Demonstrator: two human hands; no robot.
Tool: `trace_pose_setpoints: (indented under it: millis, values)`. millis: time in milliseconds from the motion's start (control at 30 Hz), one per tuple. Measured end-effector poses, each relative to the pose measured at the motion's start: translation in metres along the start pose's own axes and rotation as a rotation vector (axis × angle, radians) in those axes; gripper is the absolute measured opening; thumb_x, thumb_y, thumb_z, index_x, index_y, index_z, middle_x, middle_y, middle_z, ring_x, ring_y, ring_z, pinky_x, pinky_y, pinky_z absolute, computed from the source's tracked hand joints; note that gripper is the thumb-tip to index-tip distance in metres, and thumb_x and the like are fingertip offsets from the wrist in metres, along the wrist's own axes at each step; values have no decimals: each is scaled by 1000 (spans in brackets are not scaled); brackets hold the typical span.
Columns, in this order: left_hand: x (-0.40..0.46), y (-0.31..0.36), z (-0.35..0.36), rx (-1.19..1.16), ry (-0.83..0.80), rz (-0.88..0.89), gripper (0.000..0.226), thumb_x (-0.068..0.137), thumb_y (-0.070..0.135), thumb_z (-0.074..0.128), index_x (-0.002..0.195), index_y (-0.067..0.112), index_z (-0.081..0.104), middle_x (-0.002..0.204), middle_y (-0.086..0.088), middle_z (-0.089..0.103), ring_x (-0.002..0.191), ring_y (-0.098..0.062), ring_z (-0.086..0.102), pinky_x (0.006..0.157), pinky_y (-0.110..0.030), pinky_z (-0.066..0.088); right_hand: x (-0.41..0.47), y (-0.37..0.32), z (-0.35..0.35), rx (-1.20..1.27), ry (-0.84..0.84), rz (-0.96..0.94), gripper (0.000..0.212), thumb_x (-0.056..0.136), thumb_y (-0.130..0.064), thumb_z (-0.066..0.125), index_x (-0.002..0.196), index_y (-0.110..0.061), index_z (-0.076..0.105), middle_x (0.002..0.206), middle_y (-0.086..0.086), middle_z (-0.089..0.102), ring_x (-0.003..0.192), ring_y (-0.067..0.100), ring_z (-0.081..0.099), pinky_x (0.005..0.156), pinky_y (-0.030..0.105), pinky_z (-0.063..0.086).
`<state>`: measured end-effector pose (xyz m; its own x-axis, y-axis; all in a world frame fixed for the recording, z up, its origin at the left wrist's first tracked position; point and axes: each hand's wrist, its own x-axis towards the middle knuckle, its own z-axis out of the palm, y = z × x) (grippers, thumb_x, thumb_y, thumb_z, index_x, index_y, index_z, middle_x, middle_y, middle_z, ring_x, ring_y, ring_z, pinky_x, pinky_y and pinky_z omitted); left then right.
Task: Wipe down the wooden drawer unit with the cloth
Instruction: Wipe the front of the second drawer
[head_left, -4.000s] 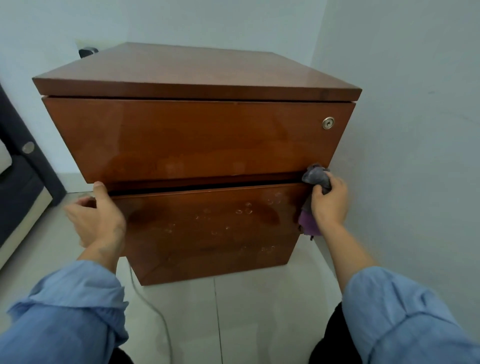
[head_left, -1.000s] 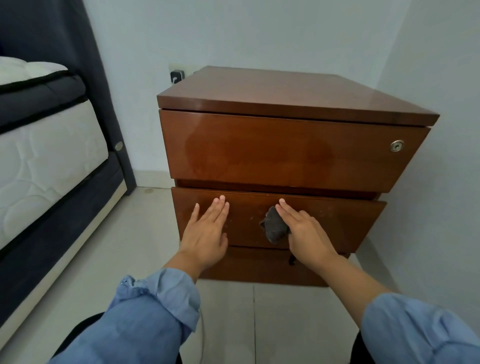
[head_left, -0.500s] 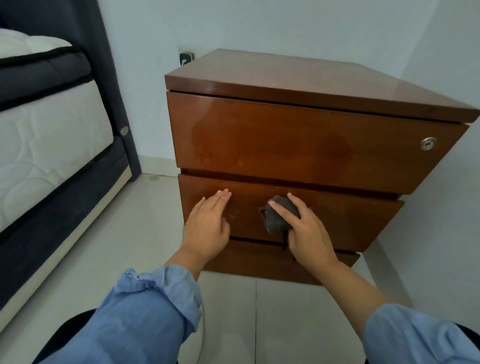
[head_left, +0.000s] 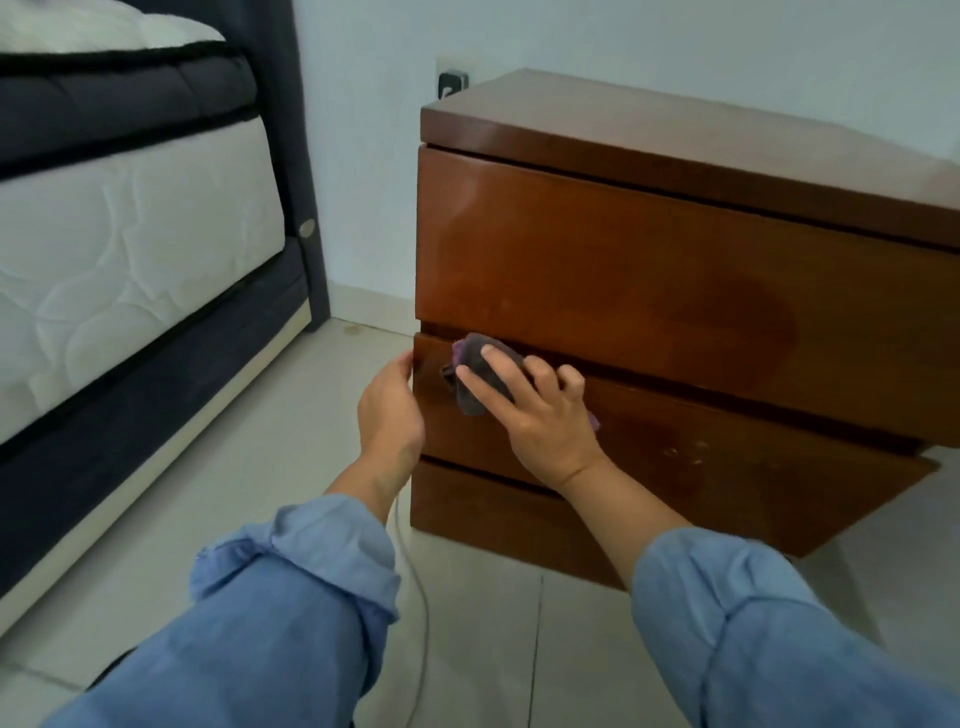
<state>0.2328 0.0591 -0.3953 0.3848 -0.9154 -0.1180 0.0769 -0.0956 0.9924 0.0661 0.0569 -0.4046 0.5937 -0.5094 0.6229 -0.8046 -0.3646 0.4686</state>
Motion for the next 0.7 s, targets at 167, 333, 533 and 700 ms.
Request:
trace_pose_setpoints:
  millis: [167,333,533,700]
  values:
    - [0,-10,6,-40,62,89,37,86,44,32,97,42,67,104,16,67,102,-4,58,94,-30,44,-11,-12,47,-157,-122,-290,56,86,-24,32,142,-25,32,135,0,32,108,22,36,81,35,28]
    - [-2,-14,6,8,95,133,38,92,39,36,114,31,66,108,12,66,103,-8,58,95,-33,46,-41,-21,66,-87,-248,-509,63,75,-26,58,136,-19,46,131,3,37,107,26,38,82,36,29]
    - [-1,-12,-3,48,6,111,39,96,39,35,127,33,58,118,14,60,110,-8,53,104,-33,41,-81,13,41,-44,-279,-545,61,70,-25,66,129,-19,55,124,2,40,99,26,40,75,38,28]
    - [-14,-12,4,55,55,119,46,95,32,30,136,28,51,130,5,58,116,-14,52,106,-38,41,-56,49,5,-77,-101,-274,51,96,-9,12,137,-27,37,134,-3,37,103,22,38,75,35,26]
